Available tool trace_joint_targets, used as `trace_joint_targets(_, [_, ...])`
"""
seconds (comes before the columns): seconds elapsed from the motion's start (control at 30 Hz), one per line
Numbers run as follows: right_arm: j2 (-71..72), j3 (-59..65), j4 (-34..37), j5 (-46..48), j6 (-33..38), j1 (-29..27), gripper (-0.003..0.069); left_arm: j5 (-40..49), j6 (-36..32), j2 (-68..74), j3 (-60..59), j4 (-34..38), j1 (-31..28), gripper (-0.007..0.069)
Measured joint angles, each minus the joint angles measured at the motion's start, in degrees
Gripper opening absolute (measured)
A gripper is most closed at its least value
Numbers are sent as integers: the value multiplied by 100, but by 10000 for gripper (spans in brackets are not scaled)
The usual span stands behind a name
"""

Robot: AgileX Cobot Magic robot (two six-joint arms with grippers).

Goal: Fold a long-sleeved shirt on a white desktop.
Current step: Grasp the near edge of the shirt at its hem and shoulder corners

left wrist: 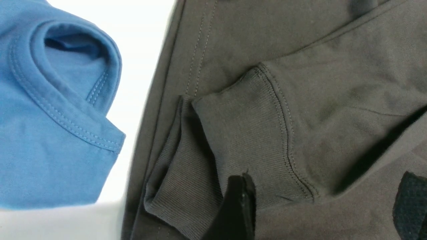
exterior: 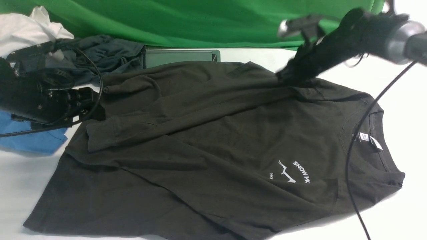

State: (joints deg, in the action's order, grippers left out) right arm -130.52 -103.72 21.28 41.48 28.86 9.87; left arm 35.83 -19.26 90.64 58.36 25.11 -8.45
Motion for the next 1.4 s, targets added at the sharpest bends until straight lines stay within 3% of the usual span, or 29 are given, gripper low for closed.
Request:
trace_joint_targets(0.3, [274, -6, -215, 641, 1, -64, 24, 82, 0, 0, 0, 6, 0, 587])
trace_joint_targets(0.6, [363, -125, -215, -341, -405, -63, 29, 100, 0, 0, 0, 6, 0, 587])
trace_joint_targets(0.87, [6, -109, -232, 713, -409, -78, 33, 104, 4, 0, 0, 6, 0, 587])
trace_joint_targets(1.2, [-39, -119, 716, -80, -307, 29, 37, 252, 4, 0, 0, 6, 0, 587])
trace_joint_targets(1.4, [-264, -113, 830, 295, -189, 355, 40, 280, 13, -19, 14, -19, -27, 587])
